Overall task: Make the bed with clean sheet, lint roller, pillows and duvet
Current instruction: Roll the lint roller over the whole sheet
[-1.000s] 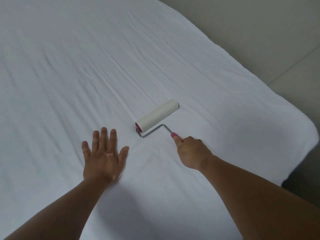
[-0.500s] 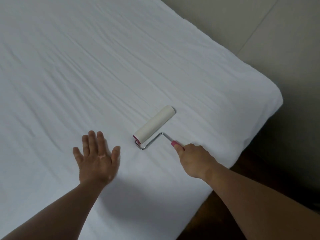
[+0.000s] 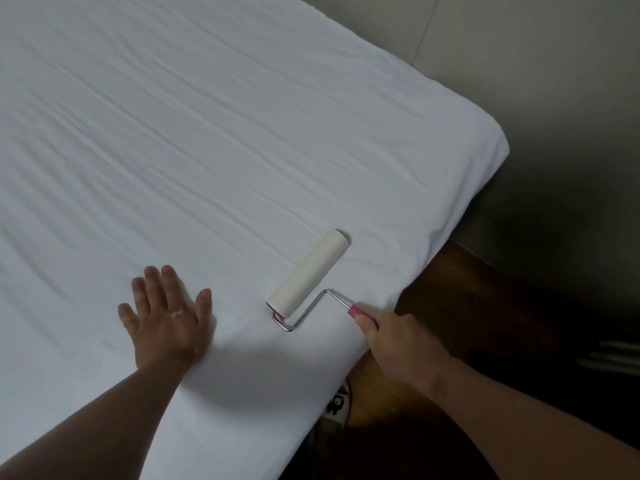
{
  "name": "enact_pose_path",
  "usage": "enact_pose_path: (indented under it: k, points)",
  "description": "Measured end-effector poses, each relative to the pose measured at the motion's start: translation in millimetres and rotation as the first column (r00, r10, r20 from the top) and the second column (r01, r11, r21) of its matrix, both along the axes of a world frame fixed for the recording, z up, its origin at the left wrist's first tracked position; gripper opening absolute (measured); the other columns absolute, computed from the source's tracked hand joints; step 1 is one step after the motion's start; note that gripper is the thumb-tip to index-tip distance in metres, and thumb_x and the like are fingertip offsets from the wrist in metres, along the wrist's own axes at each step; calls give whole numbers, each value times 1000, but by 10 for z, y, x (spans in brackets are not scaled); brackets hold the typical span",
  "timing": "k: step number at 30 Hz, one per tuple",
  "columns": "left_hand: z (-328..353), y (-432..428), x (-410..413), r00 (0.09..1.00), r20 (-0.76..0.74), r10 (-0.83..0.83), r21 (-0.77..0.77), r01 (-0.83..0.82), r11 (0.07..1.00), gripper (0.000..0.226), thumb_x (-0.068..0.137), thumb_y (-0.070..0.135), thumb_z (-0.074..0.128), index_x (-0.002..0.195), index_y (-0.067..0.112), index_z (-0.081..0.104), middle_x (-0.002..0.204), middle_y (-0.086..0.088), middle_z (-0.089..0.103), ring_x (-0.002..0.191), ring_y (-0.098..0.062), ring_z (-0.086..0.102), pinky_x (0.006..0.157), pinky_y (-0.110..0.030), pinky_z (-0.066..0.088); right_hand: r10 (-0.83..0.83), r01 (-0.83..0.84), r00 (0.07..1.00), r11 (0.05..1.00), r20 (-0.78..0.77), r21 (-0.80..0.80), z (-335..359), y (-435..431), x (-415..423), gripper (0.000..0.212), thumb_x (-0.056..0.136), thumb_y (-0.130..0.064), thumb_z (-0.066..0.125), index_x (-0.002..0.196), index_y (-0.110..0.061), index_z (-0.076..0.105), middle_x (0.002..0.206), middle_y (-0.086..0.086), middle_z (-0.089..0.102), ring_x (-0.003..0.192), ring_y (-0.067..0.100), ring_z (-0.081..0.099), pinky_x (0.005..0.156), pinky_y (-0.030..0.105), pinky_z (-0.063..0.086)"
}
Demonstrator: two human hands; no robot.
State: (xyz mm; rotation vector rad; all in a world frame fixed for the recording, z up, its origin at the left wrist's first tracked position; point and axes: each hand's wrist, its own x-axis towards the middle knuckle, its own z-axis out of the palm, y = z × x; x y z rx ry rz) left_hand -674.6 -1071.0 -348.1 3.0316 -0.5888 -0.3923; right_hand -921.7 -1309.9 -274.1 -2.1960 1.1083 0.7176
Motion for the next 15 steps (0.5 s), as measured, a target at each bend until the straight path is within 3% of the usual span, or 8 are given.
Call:
enact_pose_path:
  k: [2, 4, 8, 11, 15]
  points:
    - [4, -8, 2, 1000, -2, 6, 10, -6, 1000, 87, 91, 71, 3, 158, 16, 1, 166, -10, -4, 153, -27, -7, 121, -55, 0, -13, 13, 1000, 1000, -13, 5, 30, -1, -137, 69, 97, -67, 11, 117, -20, 59, 90, 2, 61, 81, 23, 58, 76, 41, 51]
    - [11, -13, -13, 1000, -13, 12, 10, -12, 1000, 88, 90, 71, 3, 158, 16, 0, 166, -9, -5, 153, -27, -8, 121, -55, -1, 66, -66, 997, 998, -30, 9, 69, 19, -229, 78, 94, -69, 3, 120, -21, 58, 95, 2, 59, 87, 25, 58, 78, 40, 47]
    - [20, -29, -86, 999, -29, 17, 16, -16, 1000, 87, 90, 71, 4, 158, 16, -1, 166, -10, -6, 153, -28, -8, 121, -55, 0, -2, 4, 998, 999, -65, 35, 99, -8, -449, 54, 98, -67, 19, 88, -24, 50, 84, 1, 55, 83, 26, 56, 72, 35, 39]
    - [12, -27, -111, 1000, -17, 8, 24, -8, 1000, 87, 91, 71, 5, 158, 15, 0, 166, -12, -3, 152, -30, -5, 120, -57, 3, -3, 6, 994, 1000, -106, 27, 101, 11, -599, 45, 101, -62, 23, 93, -25, 47, 99, 8, 60, 96, 29, 60, 75, 36, 39]
    - [29, -43, -137, 1000, -3, 16, 16, -16, 1000, 87, 91, 70, 6, 157, 13, 4, 166, -14, 1, 152, -32, -2, 119, -59, 5, -37, 41, 997, 998, -74, 51, 166, 13, -818, 43, 102, -62, 24, 88, -30, 48, 88, -1, 52, 78, 19, 49, 72, 34, 37]
